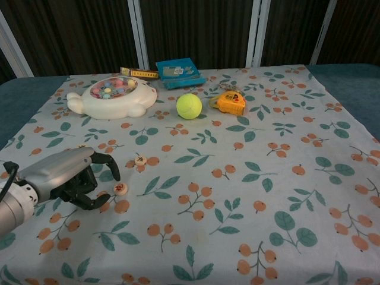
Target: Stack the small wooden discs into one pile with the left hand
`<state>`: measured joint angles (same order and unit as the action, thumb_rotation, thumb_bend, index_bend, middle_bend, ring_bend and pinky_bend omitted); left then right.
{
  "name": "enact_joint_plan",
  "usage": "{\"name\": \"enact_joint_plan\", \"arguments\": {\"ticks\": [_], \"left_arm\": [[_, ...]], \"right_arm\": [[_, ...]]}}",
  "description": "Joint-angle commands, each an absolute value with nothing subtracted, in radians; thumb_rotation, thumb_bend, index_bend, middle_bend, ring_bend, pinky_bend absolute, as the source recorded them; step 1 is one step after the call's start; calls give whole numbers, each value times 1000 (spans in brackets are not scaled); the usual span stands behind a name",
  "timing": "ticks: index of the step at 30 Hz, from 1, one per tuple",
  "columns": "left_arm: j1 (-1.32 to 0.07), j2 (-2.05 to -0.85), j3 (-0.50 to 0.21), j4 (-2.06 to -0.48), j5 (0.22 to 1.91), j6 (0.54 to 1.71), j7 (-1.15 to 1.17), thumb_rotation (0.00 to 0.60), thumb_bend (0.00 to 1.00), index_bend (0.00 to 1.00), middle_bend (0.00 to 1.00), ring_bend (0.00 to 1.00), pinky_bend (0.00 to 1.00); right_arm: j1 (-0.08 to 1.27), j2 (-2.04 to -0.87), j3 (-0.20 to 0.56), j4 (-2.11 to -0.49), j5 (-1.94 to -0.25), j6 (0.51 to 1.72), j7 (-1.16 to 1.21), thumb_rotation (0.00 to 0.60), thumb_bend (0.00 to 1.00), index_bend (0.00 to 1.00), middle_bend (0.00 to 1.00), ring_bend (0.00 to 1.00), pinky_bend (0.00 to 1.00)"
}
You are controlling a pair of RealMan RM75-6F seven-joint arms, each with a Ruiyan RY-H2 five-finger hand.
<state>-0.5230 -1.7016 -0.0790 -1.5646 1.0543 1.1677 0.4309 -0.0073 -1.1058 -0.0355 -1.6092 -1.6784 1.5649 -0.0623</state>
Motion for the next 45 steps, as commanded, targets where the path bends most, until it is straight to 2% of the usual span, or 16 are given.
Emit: {"name": "enact_joint_plan", "arguments": {"ticks": [1, 11, 30, 45], "left_arm": [[-523, -1708, -78, -1558, 1053, 1167, 435, 600, 388, 380, 1000, 1000, 1000], [-525, -1740, -98, -1514, 1040, 1149, 434, 600, 389, 346, 1000, 1000, 1000], [-522, -1763, -109, -1484, 1047, 1137, 435, 600, 389, 414, 1000, 1000, 1000], [-516, -1774, -112, -1477, 1062, 1134, 428, 600, 390, 419, 1000, 1000, 1000]], "right_arm": [[-7, -1105, -35, -1609, -1678, 1565, -61, 600, 205, 0, 0, 0, 43], [-8, -1103, -35, -1608, -1679, 1567, -56, 600, 205, 0, 0, 0, 43], [-11, -1100, -34, -1606, -1678, 1574, -46, 600, 204, 0, 0, 0, 44], [-12, -1100, -35, -1606, -1679, 1576, -46, 600, 205, 0, 0, 0, 44]]}}
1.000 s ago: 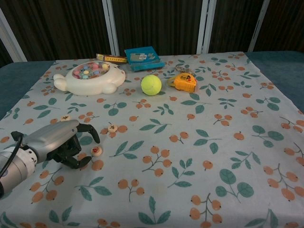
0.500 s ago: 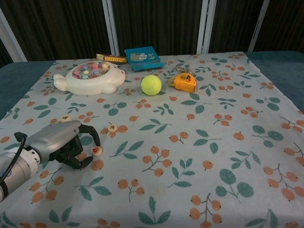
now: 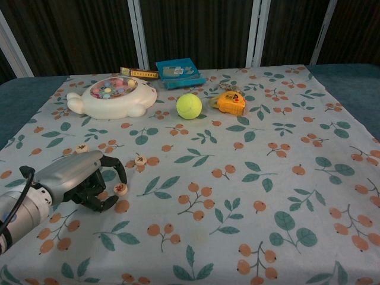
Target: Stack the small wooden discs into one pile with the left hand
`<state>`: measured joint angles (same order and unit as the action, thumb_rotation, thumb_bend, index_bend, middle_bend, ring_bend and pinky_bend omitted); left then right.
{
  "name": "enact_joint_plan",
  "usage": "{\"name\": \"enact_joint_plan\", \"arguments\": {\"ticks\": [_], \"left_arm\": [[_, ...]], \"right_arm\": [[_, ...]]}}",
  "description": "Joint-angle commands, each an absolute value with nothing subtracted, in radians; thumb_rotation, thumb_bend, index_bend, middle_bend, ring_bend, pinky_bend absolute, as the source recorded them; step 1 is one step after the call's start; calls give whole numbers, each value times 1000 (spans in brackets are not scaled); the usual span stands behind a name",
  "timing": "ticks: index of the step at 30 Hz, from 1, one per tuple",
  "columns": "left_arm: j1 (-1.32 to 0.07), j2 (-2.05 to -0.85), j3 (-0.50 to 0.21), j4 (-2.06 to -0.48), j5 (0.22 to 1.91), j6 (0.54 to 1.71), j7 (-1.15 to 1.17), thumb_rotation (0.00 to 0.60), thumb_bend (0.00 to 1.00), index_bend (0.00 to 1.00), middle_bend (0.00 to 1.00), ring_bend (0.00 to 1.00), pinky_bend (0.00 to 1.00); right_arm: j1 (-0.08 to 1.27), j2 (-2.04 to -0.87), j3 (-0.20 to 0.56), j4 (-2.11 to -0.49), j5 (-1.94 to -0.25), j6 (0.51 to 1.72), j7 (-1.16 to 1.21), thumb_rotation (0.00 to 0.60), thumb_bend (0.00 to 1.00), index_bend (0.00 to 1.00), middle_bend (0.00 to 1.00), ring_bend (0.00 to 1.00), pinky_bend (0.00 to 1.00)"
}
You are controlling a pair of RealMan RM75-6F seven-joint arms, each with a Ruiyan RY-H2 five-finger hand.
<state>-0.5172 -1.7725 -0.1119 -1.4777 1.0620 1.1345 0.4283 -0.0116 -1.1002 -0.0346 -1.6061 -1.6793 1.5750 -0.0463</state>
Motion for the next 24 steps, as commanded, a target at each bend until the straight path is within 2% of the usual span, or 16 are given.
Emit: {"name": "enact_joint_plan", "arguments": {"ticks": [1, 17, 24], "left_arm": [[-516, -1774, -112, -1475, 1063, 1134, 429, 600, 391, 423, 1000, 1000, 1000], [-514, -1777, -125, -1468, 1068, 1136, 428, 600, 389, 503, 1000, 1000, 1000], [-525, -1723, -178, -1506, 1073, 1154, 420, 600, 390, 510, 1000, 1000, 1000]], "right_arm": [[-12, -1100, -34, -1606, -1679, 1576, -46, 600, 205, 0, 0, 0, 44], [-13, -1099, -35, -1605, -1681, 1578, -42, 600, 205, 0, 0, 0, 45], [-14, -1096, -35, -1604, -1681, 1580, -36, 600, 205, 0, 0, 0, 46]]}}
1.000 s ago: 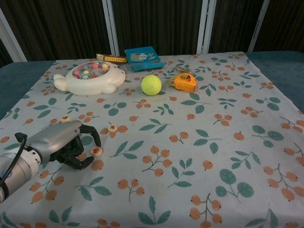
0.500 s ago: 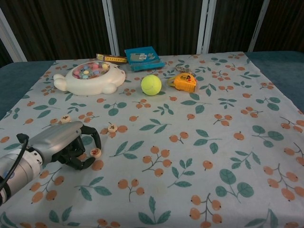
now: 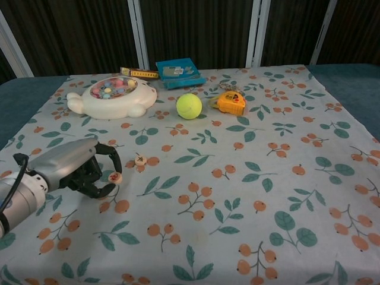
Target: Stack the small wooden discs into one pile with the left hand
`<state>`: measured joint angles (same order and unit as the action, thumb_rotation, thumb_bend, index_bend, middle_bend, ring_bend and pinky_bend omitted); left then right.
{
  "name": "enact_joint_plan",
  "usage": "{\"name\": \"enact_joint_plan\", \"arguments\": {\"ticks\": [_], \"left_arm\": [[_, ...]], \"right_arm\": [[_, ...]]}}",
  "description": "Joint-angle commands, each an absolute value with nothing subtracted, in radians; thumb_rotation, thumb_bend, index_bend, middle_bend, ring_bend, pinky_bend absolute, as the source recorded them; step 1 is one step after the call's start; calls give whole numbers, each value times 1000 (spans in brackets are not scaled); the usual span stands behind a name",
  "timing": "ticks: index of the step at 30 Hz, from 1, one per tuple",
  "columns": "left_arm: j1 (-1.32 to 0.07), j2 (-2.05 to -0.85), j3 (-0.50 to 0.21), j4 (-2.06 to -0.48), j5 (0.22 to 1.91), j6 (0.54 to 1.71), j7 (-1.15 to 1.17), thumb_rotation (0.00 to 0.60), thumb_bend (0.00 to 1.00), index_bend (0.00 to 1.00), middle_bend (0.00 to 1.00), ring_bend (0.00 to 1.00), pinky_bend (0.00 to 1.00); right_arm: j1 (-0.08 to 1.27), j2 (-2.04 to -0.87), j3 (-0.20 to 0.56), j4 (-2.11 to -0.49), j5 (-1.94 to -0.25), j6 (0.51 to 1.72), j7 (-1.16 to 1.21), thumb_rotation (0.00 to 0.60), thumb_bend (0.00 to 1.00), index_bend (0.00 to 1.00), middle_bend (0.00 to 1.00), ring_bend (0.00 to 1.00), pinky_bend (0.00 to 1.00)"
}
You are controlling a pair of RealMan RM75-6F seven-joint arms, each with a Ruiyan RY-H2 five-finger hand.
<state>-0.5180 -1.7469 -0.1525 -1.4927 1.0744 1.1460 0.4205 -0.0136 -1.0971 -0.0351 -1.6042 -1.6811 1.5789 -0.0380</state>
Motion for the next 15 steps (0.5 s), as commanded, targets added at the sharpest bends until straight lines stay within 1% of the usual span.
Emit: {"name": "enact_joint_plan", "arguments": {"ticks": [1, 4, 8, 12, 15], "left_arm": [[-529, -1713, -191, -1509, 1069, 1157, 422, 600, 390, 511, 1000, 1000, 1000], [-545, -1685, -241, -1502, 1042, 1159, 429, 600, 388, 512, 1000, 1000, 1000], [-577, -1667, -316, -1452, 967, 1139, 432, 600, 389, 509, 1000, 1000, 1000], [-593, -1657, -343, -1420, 912, 1120, 438, 600, 388, 502, 1000, 1000, 1000], [-600, -1653, -344, -1401, 883, 1108, 444, 600, 389, 499, 1000, 1000, 1000]], "right_arm": [[-15, -1096, -34, -1604, -1680, 1581, -35, 600, 205, 0, 0, 0, 46], [-15, -1095, -34, -1604, -1678, 1581, -33, 600, 205, 0, 0, 0, 46], [-16, -1096, -33, -1604, -1677, 1581, -38, 600, 205, 0, 0, 0, 47], [-13, -1099, -30, -1605, -1671, 1575, -45, 600, 205, 0, 0, 0, 47], [-11, -1101, -29, -1607, -1668, 1569, -54, 600, 205, 0, 0, 0, 47]]}}
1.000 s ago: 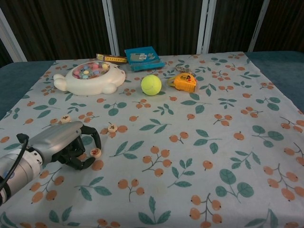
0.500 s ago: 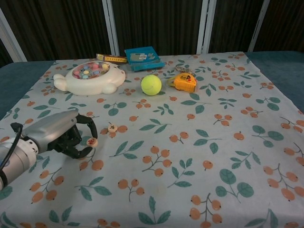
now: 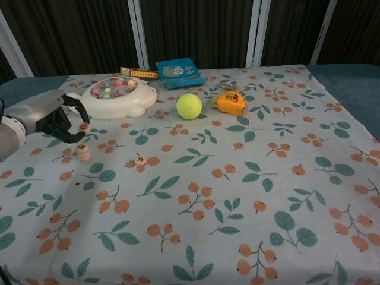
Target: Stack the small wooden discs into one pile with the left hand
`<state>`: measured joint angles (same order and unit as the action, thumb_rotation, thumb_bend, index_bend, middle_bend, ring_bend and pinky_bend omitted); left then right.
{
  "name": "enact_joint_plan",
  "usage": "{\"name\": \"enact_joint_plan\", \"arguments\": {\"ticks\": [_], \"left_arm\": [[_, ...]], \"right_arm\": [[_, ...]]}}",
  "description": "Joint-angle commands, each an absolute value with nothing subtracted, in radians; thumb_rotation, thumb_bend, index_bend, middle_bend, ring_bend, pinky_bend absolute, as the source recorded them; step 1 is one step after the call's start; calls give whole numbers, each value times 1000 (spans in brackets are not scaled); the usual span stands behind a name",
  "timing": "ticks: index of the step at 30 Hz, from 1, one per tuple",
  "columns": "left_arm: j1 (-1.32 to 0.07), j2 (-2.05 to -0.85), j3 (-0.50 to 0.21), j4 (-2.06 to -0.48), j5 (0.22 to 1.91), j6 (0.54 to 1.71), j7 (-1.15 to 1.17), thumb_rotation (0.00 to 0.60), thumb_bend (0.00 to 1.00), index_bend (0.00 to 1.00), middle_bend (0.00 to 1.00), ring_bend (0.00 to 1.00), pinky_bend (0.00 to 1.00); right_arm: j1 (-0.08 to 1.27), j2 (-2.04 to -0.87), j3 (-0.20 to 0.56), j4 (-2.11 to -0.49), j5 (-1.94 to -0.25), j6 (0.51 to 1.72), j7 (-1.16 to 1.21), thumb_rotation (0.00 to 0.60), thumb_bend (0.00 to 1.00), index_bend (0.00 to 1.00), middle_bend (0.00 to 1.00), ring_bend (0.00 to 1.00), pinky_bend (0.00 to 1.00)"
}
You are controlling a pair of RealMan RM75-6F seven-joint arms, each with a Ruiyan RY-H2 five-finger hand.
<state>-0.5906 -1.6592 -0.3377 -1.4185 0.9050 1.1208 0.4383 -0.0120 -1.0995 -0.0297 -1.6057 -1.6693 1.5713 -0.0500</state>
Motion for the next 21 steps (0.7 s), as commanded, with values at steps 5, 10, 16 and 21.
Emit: {"name": "enact_joint_plan", "arguments": {"ticks": [5, 10, 16, 21], "left_arm": [[-607, -1653, -328, -1383, 863, 1096, 450, 600, 389, 495, 1000, 1000, 1000], [-611, -1655, -313, -1374, 855, 1096, 456, 600, 389, 493, 1000, 1000, 1000], [-613, -1661, -293, -1357, 842, 1091, 464, 600, 389, 491, 1000, 1000, 1000], [-614, -1669, -282, -1339, 839, 1087, 457, 600, 390, 490, 1000, 1000, 1000]], "right_arm": [[-10, -1103, -28, -1608, -1666, 1567, -58, 600, 204, 0, 0, 0, 47], [-10, -1102, -28, -1608, -1665, 1567, -55, 600, 205, 0, 0, 0, 47], [-9, -1101, -29, -1609, -1667, 1566, -53, 600, 205, 0, 0, 0, 47], [-10, -1100, -28, -1608, -1665, 1569, -50, 600, 205, 0, 0, 0, 47]]}}
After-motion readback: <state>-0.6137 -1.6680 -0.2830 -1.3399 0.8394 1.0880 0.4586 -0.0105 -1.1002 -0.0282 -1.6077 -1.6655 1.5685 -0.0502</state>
